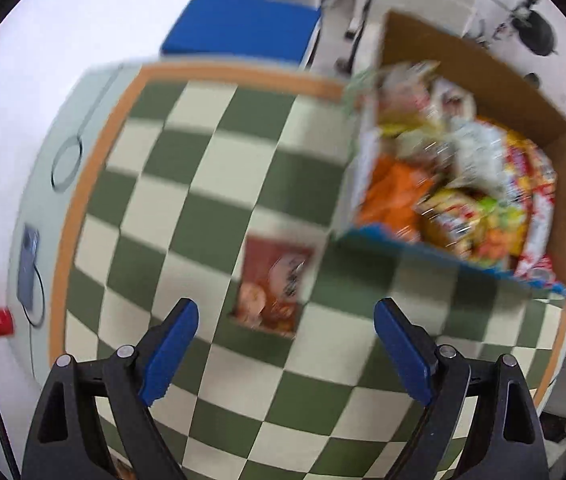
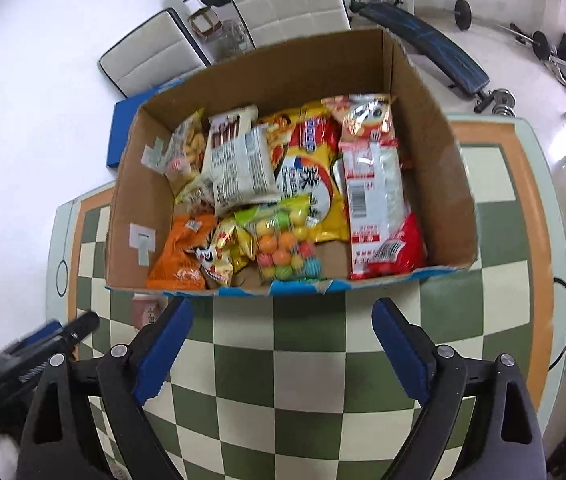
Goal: Organize snacks
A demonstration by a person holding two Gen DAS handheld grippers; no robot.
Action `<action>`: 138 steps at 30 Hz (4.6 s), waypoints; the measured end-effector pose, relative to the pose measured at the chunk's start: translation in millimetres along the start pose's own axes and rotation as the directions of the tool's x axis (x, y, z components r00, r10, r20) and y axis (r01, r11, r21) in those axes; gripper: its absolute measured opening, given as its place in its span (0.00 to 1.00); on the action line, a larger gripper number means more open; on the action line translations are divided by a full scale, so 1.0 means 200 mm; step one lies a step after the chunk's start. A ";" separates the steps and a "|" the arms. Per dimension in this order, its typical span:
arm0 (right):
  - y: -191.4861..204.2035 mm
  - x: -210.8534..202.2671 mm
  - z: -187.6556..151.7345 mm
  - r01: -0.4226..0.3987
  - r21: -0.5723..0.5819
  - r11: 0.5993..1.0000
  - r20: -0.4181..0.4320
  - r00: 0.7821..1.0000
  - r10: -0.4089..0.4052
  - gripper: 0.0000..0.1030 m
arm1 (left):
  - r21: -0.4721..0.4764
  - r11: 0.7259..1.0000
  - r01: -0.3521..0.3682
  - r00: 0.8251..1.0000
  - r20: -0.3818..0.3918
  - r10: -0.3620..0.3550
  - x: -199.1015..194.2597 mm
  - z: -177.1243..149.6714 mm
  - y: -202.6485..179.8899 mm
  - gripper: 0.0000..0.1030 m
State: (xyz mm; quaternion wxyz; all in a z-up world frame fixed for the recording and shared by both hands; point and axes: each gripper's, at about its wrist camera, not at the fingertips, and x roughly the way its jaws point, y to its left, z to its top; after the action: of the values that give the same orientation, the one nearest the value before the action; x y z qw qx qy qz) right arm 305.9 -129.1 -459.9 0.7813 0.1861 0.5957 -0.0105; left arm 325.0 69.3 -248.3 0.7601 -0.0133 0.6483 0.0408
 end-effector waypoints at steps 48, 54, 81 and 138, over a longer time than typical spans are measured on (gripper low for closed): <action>-0.04 0.07 0.11 0.055 0.012 0.998 -0.045 0.998 -0.054 0.91 | 0.077 0.975 0.208 0.976 0.055 -0.213 -0.32 0.10 -0.14 0.55; -0.08 0.01 0.25 0.056 0.022 0.998 -0.028 0.998 -0.056 0.91 | 0.156 0.963 0.219 0.973 0.040 -0.228 -0.34 0.41 -0.40 0.55; -0.10 0.25 0.56 0.101 0.002 0.995 -0.103 0.990 -0.101 0.91 | 0.259 0.966 0.001 0.979 -0.199 0.053 0.29 0.76 -0.68 0.56; -0.01 -0.50 -0.06 0.051 -0.115 0.992 0.070 0.997 -0.043 0.92 | 0.248 0.963 0.109 0.951 0.254 -0.174 -0.79 -0.19 -0.37 0.84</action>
State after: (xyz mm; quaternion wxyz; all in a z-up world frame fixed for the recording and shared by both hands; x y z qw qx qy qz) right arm 266.4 -148.2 -370.4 0.8101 0.1255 0.5727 -0.0003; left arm 268.1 -15.2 -101.3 0.8397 0.0342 0.5348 -0.0883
